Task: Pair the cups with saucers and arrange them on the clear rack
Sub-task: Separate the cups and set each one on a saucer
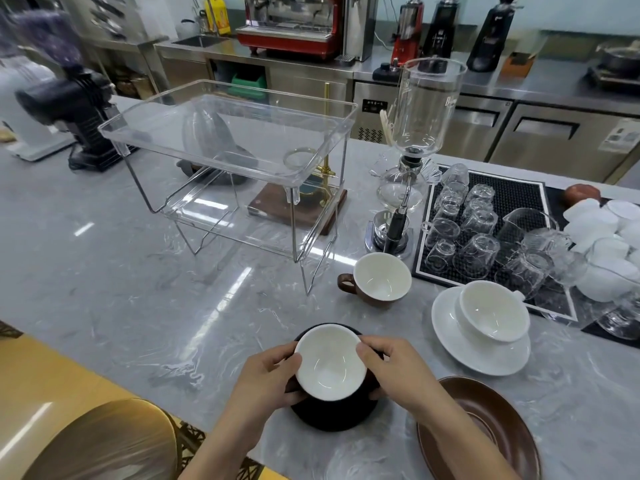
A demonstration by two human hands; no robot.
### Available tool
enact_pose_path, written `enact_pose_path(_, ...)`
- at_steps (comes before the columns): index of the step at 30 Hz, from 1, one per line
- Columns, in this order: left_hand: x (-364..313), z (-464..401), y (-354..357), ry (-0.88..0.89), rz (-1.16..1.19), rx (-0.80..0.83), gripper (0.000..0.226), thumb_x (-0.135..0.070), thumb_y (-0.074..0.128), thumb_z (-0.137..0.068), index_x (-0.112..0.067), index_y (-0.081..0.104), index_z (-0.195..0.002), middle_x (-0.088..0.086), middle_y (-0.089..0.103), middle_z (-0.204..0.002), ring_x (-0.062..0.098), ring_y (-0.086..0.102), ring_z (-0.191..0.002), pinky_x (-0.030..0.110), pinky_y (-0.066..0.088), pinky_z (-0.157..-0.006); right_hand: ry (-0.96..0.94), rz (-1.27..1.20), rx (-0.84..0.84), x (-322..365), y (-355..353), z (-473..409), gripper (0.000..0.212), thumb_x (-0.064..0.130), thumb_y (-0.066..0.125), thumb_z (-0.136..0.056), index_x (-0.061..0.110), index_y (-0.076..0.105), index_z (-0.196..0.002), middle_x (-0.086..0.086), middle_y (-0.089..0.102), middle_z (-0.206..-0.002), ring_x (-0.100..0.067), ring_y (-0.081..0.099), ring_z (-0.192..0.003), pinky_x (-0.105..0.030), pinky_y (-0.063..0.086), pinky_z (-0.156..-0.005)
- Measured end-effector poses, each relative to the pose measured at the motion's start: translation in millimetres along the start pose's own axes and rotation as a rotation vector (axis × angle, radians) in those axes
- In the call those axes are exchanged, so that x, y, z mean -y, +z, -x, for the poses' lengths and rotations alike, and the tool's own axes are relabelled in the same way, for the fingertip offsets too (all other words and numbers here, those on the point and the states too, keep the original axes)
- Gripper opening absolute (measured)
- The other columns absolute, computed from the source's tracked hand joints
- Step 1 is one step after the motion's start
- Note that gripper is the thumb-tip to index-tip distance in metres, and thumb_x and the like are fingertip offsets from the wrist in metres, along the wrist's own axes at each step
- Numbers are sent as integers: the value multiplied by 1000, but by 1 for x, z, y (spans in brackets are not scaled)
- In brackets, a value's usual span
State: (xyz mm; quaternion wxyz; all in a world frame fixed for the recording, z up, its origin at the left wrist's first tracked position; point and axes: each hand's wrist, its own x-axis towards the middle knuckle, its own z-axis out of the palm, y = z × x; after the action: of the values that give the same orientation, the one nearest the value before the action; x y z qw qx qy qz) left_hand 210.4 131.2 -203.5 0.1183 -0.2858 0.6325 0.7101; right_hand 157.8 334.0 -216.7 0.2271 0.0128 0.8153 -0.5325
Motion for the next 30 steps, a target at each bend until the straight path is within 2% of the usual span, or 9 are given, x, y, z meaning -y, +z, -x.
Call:
enact_pose_path(3, 1, -1, -2, 15, -21, 2, 26, -6, 64, -96, -25, 81, -97, 7, 82, -85, 16, 78, -76, 27, 63, -62, -19, 96, 8, -1, -4, -2, 41, 31, 48, -101, -4, 61, -82, -5, 48, -68, -16, 53, -56, -30, 57, -46)
enact_pose_path(6, 4, -2, -5, 43, -18, -17, 21, -4, 67, -94, -21, 79, -99, 6, 82, -80, 15, 78, -73, 28, 63, -62, -43, 126, 12, -3, -7, -3, 42, 29, 48, -100, -6, 55, -78, -6, 46, -64, -18, 53, -57, -26, 50, -43)
enact_pose_path(9, 5, -3, -6, 64, 10, -52, 17, -2, 72, -90, -14, 79, -99, 8, 82, -80, 15, 78, -71, 27, 63, -61, -39, 119, 16, -5, -9, -3, 39, 28, 52, -99, -5, 60, -81, -6, 47, -66, -16, 56, -56, -28, 47, -43)
enact_pose_path(12, 6, -4, -5, 85, 1, -83, 17, 2, 72, -88, -11, 79, -97, 8, 82, -83, 17, 79, -74, 27, 63, -61, -51, 138, 12, -7, -9, -2, 32, 30, 54, -97, 3, 70, -88, 0, 51, -67, -11, 54, -56, -25, 45, -45)
enact_pose_path(16, 6, -6, -4, 139, -57, -164, 19, 3, 76, -83, -15, 80, -89, 9, 81, -84, 21, 77, -79, 33, 63, -64, -67, 156, -61, -4, -9, 2, 20, 37, 58, -95, 29, 76, -90, 17, 67, -70, 9, 55, -49, -11, 41, -53)
enact_pose_path(18, 4, -8, -4, 162, -84, -211, 17, -1, 76, -84, -17, 79, -89, 4, 80, -83, 18, 74, -74, 28, 58, -56, -80, 201, -128, -1, -12, 5, 18, 42, 58, -94, 35, 74, -91, 20, 70, -74, 15, 55, -51, -14, 41, -59)
enact_pose_path(23, -14, -14, 2, 248, -89, -229, 15, -5, 74, -86, -19, 79, -86, 1, 80, -80, 12, 72, -66, 21, 55, -54, -72, 181, -245, 6, -28, 6, 9, 46, 57, -93, 42, 65, -92, 18, 72, -90, 0, 64, -70, -28, 56, -79)
enact_pose_path(27, -33, -22, 13, 318, -132, -217, 17, -7, 75, -87, -23, 80, -83, -8, 78, -74, 13, 72, -75, 29, 57, -67, -73, 107, -311, 6, -42, 3, 15, 49, 56, -92, 42, 66, -84, 17, 71, -79, -7, 69, -67, -34, 58, -70)
enact_pose_path(30, -44, -31, 23, 326, -148, -151, 17, -9, 74, -88, -24, 79, -83, -10, 78, -73, 14, 71, -77, 33, 58, -75, -85, 36, -370, 8, -50, -1, 22, 48, 55, -93, 36, 67, -79, 10, 71, -79, -11, 71, -67, -44, 61, -70)
